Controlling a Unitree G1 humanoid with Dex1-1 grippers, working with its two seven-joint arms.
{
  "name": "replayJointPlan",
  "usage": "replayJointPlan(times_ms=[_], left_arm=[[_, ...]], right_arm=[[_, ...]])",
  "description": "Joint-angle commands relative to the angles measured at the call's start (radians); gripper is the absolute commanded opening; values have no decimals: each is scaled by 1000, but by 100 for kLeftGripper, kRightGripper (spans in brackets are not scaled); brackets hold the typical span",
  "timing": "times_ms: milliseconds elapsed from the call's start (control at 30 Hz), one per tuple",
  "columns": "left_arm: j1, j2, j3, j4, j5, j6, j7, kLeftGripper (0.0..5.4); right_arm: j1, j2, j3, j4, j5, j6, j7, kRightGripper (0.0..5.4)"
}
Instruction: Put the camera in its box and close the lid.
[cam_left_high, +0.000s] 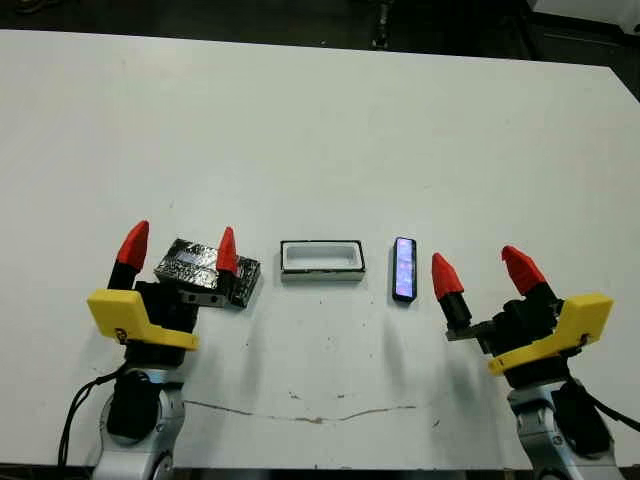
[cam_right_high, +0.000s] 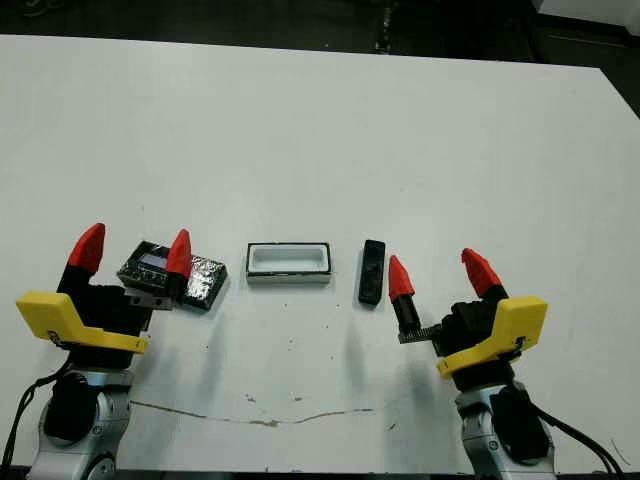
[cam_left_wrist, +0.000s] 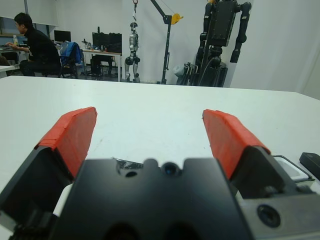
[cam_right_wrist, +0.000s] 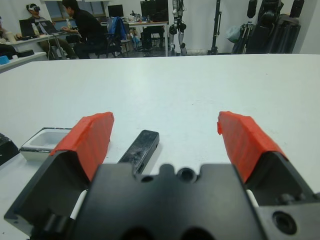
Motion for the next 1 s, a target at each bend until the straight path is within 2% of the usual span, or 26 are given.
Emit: replayJointPlan(times_ms=[33,467,633,733,1000], left_arm=[[11,-1,-1,2,1,4,1,539],[14,-6,-7,4,1,-1,2,539],[20,-8,-15,7,10,-12,1,539],[19,-12,-21,7,10,-10,5,539],[14,-14,-27,9,15,-3,11,539]], right_arm=[[6,-8,-8,4,3,6,-1,540],[12,-7,4,-16,-20,25,-23,540],[7,20,58,-59,-75,79,-96,540],[-6,43,104,-43,-121,66,-126,540],[-31,124,184,9,-185,78,-196,540]])
